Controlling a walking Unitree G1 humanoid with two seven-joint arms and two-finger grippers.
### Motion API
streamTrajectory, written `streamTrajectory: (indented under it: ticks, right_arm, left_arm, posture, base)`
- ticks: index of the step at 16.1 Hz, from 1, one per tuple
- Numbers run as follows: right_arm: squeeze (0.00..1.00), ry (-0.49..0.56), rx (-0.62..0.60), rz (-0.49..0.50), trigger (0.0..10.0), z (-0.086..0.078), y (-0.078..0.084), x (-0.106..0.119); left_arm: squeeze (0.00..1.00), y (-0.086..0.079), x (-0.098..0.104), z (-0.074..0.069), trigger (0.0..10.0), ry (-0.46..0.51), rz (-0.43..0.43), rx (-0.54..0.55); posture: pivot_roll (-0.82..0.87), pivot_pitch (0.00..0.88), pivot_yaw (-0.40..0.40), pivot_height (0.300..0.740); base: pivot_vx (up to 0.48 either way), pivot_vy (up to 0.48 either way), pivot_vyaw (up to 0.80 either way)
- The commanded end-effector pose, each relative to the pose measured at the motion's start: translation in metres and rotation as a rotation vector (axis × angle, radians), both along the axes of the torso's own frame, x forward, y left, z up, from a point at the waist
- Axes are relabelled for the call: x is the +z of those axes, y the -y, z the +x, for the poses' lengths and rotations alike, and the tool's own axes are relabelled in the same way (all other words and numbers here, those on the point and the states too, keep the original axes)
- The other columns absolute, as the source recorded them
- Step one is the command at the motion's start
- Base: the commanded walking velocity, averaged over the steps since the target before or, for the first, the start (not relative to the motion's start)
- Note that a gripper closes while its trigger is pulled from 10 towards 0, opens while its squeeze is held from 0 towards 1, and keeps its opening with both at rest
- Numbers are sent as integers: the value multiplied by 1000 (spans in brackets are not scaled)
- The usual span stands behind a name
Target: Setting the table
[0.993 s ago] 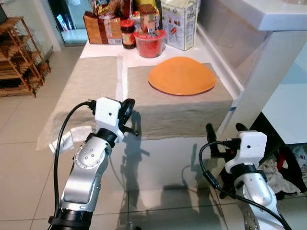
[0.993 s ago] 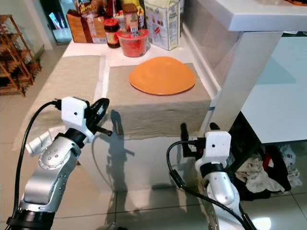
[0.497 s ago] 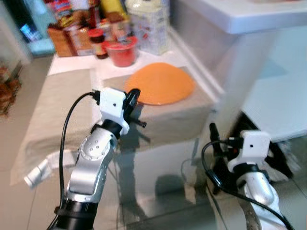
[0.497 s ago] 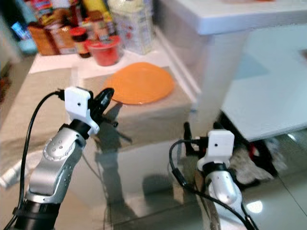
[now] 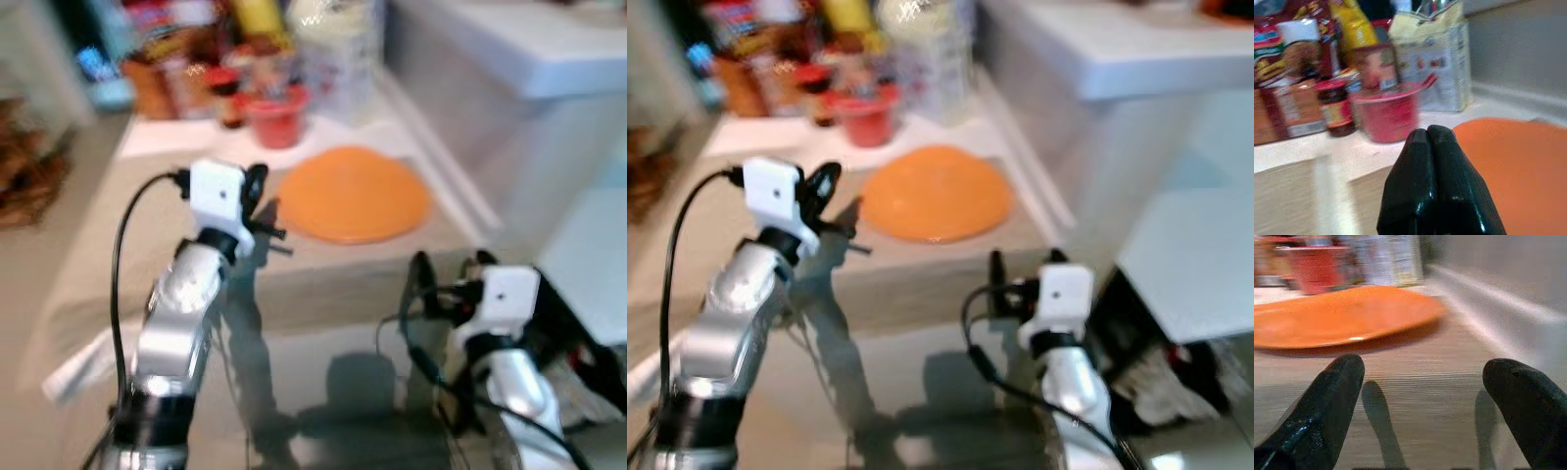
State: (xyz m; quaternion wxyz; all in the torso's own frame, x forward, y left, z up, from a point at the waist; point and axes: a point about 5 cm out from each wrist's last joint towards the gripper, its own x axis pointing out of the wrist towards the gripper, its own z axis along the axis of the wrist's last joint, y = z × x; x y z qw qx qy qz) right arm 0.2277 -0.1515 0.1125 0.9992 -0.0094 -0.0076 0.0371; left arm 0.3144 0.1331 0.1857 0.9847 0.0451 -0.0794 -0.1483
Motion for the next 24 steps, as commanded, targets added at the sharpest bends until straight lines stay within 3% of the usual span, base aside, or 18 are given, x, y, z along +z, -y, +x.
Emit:
streamTrajectory:
  ticks: [1, 3, 6, 7, 9, 14, 16, 21, 23, 24]
  right_arm:
    - [0, 14, -3, -4, 10000, -1, 1, 4]
    - [0, 10, 8, -5, 10000, -1, 0, 3]
    - [0, 11, 4, -7, 10000, -2, 1, 4]
    - [0, 12, -5, -9, 10000, -3, 2, 4]
    - [0, 12, -9, -9, 10000, -4, 1, 4]
    - [0, 7, -14, -12, 10000, -8, 2, 4]
    - [0, -3, -16, -15, 10000, -11, 2, 3]
    - [0, -18, -15, -16, 10000, -13, 2, 2]
    - [0, -22, -13, -15, 10000, -13, 2, 2]
    - [0, -24, -13, -13, 10000, -13, 1, 2]
  left_arm:
    - [0, 5, 5, 8, 0, -26, 9, -53]
    - [0, 21, 10, 26, 0, -89, 83, -201]
    - [0, 31, 20, 35, 0, -105, 96, -281]
    - [0, 45, 29, 49, 0, -132, 130, -365]
    - [0, 54, 28, 61, 0, -156, 172, -368]
    - [0, 75, 28, 72, 0, -177, 223, -396]
    - [0, 88, 22, 77, 0, -226, 306, -408]
    - [0, 91, 16, 82, 0, -289, 391, -415]
    - [0, 90, 12, 84, 0, -322, 382, -404]
    - [0, 83, 5, 85, 0, -367, 296, -354]
  posture:
    - [-108, 0, 60, 727]
    - [-107, 0, 59, 727]
    - [-125, 0, 74, 727]
    - [-143, 0, 83, 727]
    - [-157, 0, 87, 727]
    - [-175, 0, 92, 727]
    - [-187, 9, 96, 727]
    - [-187, 21, 89, 727]
    - [-187, 21, 89, 727]
    - [-188, 23, 89, 727]
  base:
    - [0, 0, 0]
    - [0, 0, 0]
    - [0, 0, 0]
    - [0, 0, 0]
    - [0, 0, 0]
    - [0, 0, 0]
    - [0, 0, 0]
    - [0, 0, 0]
    - [0, 0, 0]
    - [0, 0, 0]
